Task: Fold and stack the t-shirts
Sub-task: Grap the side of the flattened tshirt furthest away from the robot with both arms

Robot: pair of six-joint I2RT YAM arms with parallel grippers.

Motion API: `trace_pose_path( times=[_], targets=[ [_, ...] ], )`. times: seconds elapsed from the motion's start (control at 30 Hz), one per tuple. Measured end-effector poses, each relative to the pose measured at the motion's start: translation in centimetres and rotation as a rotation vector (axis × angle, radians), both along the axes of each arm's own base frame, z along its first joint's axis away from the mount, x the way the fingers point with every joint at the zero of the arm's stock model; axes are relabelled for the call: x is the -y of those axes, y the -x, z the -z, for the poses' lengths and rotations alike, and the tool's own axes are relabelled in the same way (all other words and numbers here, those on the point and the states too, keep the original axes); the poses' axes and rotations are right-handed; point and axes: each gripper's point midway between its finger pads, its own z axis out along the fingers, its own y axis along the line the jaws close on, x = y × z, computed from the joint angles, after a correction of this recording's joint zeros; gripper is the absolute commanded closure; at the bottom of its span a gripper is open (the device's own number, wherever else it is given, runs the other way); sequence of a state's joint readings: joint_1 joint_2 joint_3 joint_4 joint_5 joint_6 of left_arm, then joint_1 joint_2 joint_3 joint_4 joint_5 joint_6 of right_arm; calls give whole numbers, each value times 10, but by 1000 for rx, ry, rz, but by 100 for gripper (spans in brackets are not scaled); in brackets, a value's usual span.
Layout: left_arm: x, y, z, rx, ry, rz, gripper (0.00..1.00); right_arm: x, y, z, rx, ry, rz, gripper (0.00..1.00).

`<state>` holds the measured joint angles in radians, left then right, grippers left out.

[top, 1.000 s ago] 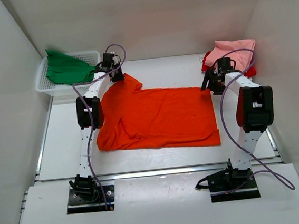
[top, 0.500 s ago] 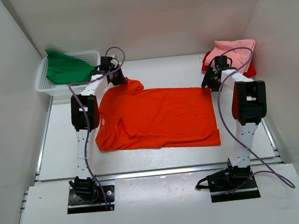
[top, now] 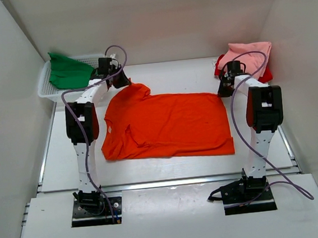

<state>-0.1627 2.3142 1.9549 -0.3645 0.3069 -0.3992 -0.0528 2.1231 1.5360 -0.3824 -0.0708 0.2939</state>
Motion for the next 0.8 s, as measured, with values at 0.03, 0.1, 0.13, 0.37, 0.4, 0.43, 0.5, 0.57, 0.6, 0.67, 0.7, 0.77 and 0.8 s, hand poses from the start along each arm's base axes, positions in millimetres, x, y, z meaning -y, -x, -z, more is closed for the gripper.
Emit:
trace_pose_path(
  times=[0.03, 0.1, 0.13, 0.37, 0.4, 0.43, 0.5, 0.57, 0.6, 0.67, 0.7, 0.77, 0.8],
  targets=[
    [-3, 9, 6, -20, -9, 1, 100, -2, 4, 0, 6, -6, -14, 100],
    [-10, 28, 14, -58, -25, -1, 100, -4, 16, -3, 8, -24, -33, 100],
    [-14, 38, 17, -79, -32, -3, 100, -7, 21, -8, 13, -34, -47, 100],
    [-29, 88, 4, -108, -51, -2, 100, -16, 25, -48, 106, -87, -121, 100],
    [-31, 98, 2, -110, -56, -2, 100, -18, 29, -50, 111, -91, -130, 100],
    [-33, 107, -1, -112, -59, -1, 100, -19, 36, -51, 110, -96, -136, 100],
    [-38, 128, -5, -113, -67, -4, 100, -21, 54, -49, 104, -104, -151, 100],
    [-43, 148, -7, -118, -75, -5, 100, -23, 74, -47, 92, -112, -161, 100],
    [-44, 156, -7, -121, -81, -5, 100, -23, 82, -46, 88, -116, -163, 100],
    [-50, 170, -7, -125, -101, -8, 100, -20, 101, -44, 80, -125, -166, 100],
    [-53, 176, -5, -127, -112, -11, 100, -18, 108, -43, 79, -127, -163, 100],
    [-60, 191, -1, -136, -132, -17, 100, -12, 121, -42, 85, -129, -154, 100],
    [-63, 198, 1, -140, -139, -21, 100, -10, 127, -43, 87, -129, -149, 100]
  ],
)
